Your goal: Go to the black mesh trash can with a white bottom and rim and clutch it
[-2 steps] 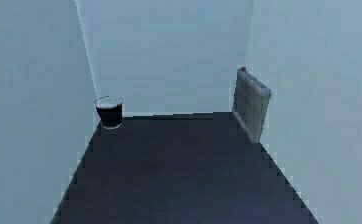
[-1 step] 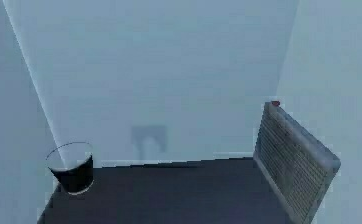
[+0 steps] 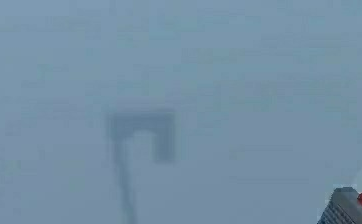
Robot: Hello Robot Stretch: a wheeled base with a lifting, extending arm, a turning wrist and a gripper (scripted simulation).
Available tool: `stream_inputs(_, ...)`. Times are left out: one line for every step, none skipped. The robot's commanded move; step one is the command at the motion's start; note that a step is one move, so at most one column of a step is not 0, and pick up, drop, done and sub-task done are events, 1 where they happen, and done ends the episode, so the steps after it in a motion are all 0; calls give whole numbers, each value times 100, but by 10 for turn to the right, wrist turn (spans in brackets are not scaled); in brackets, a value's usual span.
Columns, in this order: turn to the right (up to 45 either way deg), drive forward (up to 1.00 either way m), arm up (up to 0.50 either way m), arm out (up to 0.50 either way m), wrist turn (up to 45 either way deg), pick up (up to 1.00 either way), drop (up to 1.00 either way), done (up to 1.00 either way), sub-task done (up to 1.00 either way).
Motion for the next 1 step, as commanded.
stream_inputs(-450,0,0,0,0,0,0,0,0)
